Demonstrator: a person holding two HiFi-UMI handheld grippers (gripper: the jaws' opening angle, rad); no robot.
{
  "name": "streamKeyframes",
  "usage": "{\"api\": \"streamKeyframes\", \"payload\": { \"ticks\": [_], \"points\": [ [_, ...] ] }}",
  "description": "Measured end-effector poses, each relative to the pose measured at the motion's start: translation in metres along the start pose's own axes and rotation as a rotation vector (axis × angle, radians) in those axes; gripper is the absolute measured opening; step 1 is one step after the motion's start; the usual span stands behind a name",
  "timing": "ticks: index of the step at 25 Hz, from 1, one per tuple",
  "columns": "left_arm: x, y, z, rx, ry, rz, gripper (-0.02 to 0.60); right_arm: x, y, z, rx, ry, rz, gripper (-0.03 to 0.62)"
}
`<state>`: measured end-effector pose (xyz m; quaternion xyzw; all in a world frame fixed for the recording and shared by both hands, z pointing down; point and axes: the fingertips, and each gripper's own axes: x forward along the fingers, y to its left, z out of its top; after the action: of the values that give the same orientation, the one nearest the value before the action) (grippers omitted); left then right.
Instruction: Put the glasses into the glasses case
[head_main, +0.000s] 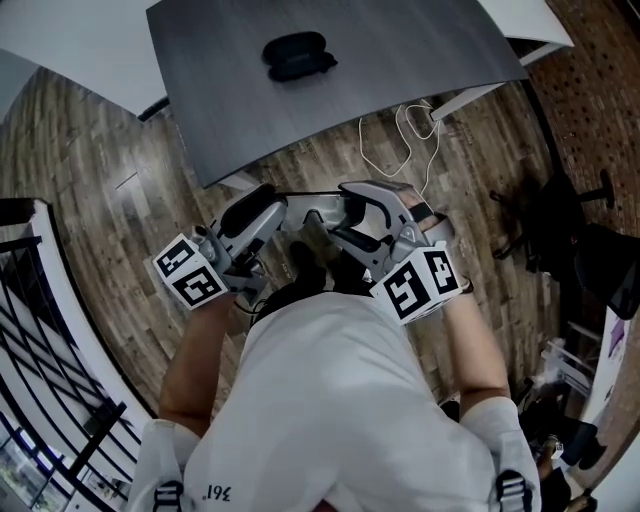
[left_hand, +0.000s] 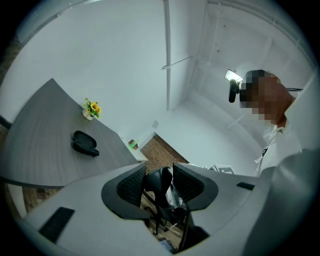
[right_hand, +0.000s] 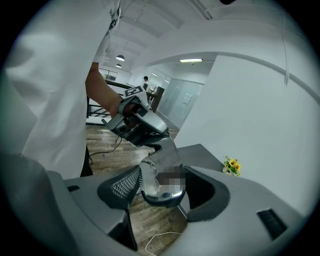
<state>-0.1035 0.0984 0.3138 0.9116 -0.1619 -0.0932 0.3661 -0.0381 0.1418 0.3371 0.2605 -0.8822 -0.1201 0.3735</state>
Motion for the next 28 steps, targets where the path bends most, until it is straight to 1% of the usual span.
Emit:
{"api": "streamKeyframes", "payload": {
  "ticks": [7,13,19,28],
  "points": [
    [0.003,0.017,0.01,-0.001,-0.011,0.037,0.166,0.016,-0.017,-0.001,-0.033,-0.013,0.042,0.287],
    [0.014,0.036,0.019,-0.006,-0.048,0.099,0.166,0.031,-0.039,-0.01,-0.072,-0.039,0.098,0.287],
    [0.051,0.058,0.027,-0.018,-0.076,0.156,0.166,0.039,-0.079,-0.037,-0.103,-0.06,0.15,0.287],
    [0.093,0.065,0.037,-0.02,-0.113,0.219,0.166,0.033,-0.12,-0.061,-0.141,-0.096,0.205,0.287]
  ]
}}
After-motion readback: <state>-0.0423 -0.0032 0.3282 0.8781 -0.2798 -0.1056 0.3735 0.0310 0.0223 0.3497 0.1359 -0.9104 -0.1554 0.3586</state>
